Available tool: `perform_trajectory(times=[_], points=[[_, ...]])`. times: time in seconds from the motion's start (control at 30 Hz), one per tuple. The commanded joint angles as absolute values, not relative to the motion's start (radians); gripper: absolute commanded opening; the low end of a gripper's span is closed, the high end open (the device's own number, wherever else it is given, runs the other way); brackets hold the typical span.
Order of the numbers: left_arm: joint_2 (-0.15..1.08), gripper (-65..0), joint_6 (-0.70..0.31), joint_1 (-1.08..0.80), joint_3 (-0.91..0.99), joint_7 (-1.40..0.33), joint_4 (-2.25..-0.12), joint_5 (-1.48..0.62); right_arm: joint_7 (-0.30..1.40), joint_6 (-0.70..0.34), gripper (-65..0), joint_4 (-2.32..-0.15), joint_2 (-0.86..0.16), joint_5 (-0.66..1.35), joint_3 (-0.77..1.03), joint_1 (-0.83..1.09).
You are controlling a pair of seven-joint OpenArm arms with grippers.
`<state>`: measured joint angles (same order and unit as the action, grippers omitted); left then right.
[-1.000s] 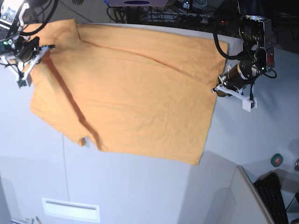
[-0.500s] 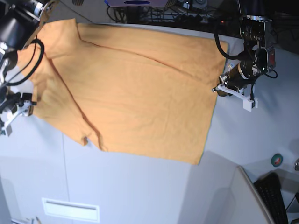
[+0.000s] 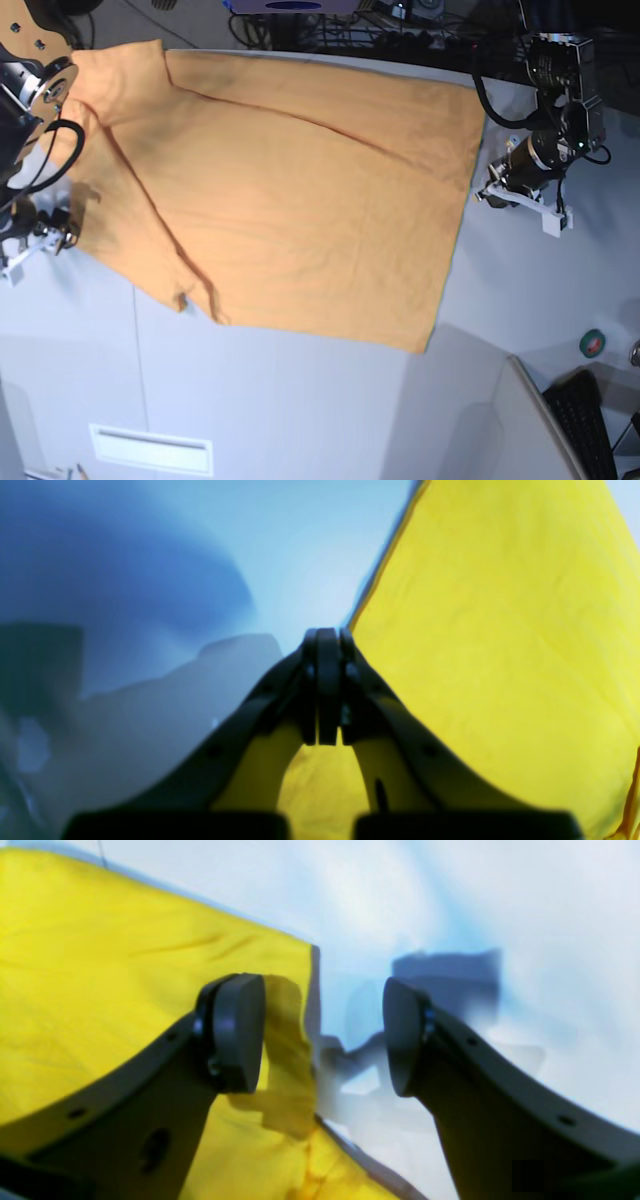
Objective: Layout the t-shirt on the table in an organized manner, then fold the t-shirt properly
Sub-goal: 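Move the left gripper along the shirt side toward the hem corner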
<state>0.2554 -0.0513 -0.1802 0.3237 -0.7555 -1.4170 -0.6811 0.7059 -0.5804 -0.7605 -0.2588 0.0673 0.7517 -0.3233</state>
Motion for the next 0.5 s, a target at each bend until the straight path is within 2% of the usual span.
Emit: perform_trajectory(times=[0.0,0.27,0.4,0.47], points=[[0.268,-65.0,-0.056,-0.171,0.326,-0.745,-1.432,-0.69,0.693,-0.587,-29.4,-0.773,-0.266,0.081,0.75,-0.348],[0.269,-65.0,-0.056,-0.171,0.326,-0.745,-1.428,-0.69,0.693,-0.588,-31.1,-0.773,-0.242,0.081,0.748,-0.352],[0.271,-65.0,-0.056,-0.171,0.326,-0.745,-1.428,-0.69,0.687,-0.588,-46.1,-0.773,-0.245,0.101,0.748,-0.352],[0.271,-65.0,-0.056,-0.17,0.326,-0.745,-1.428,-0.69,0.687,-0.588,-51.2,-0.773,-0.251,0.12,0.746,-0.352]])
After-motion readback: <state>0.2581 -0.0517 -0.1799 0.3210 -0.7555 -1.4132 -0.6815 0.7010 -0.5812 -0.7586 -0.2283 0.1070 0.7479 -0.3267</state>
